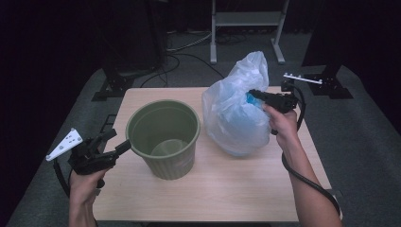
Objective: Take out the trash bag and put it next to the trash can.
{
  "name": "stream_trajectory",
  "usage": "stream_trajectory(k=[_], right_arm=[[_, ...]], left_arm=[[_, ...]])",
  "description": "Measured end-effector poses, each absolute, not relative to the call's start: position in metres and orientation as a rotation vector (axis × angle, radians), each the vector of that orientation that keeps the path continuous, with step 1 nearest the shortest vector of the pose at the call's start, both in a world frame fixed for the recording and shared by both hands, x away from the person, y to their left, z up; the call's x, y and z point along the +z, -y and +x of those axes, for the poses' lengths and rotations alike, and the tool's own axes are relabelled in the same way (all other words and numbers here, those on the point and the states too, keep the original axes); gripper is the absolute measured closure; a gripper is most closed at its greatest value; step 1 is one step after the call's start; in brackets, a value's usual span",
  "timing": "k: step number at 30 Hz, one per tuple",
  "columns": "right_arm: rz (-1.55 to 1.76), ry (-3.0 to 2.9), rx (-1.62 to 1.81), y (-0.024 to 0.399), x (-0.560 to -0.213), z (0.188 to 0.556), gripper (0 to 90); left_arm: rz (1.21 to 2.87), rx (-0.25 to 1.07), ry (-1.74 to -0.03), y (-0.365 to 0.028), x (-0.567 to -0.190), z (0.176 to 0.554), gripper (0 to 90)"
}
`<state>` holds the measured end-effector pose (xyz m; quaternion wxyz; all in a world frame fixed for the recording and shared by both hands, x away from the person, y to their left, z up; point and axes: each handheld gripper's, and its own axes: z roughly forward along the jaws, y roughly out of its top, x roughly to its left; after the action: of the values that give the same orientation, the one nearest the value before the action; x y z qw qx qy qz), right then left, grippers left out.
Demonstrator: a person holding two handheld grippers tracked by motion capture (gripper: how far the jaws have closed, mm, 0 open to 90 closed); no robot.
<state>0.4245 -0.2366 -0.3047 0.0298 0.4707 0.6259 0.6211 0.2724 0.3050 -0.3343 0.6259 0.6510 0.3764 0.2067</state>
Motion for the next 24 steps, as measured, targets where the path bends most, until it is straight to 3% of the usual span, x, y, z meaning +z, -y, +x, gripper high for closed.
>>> stream_trajectory(k=[24], right_arm=[[1.490, -2.007, 1.874, 0.198, -0.339, 0.447, 87.7]], left_arm=[[1.489, 0.480, -0.868, -0.307, -0.334, 0.271, 16.0]])
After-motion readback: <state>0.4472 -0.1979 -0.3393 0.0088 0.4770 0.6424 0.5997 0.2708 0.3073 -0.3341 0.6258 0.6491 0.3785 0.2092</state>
